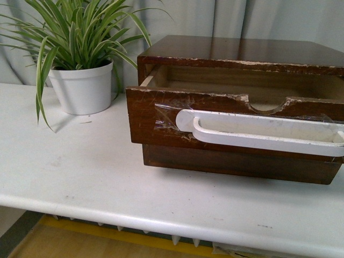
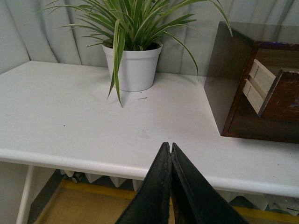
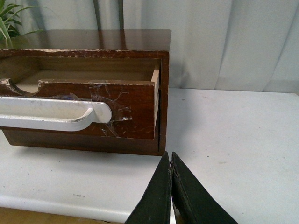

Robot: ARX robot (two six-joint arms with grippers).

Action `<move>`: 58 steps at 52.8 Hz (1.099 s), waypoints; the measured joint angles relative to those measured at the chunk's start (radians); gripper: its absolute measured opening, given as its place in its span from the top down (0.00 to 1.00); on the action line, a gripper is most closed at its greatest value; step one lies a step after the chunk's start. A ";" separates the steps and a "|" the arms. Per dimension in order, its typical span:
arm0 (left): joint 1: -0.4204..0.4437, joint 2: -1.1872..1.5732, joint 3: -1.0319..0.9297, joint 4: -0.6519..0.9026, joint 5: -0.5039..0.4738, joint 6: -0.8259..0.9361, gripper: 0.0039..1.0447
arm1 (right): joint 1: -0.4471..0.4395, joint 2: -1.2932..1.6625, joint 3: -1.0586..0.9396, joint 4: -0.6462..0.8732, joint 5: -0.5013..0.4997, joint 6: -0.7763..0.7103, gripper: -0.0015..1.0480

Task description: Open drawer

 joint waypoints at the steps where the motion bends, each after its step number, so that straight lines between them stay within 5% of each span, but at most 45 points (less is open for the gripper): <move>1: 0.000 0.000 0.000 0.000 0.000 0.000 0.96 | 0.000 0.000 0.000 0.000 0.000 0.000 0.99; 12: 0.000 0.000 0.000 0.000 0.000 -0.001 0.96 | 0.000 0.000 0.000 0.000 0.000 -0.002 0.97; 41: 0.000 0.000 0.000 0.000 0.000 -0.001 0.04 | 0.000 0.000 0.000 0.000 0.000 -0.001 0.07; 58: 0.000 0.000 0.000 0.000 0.000 0.000 0.06 | 0.000 0.000 0.000 0.000 0.000 0.000 0.09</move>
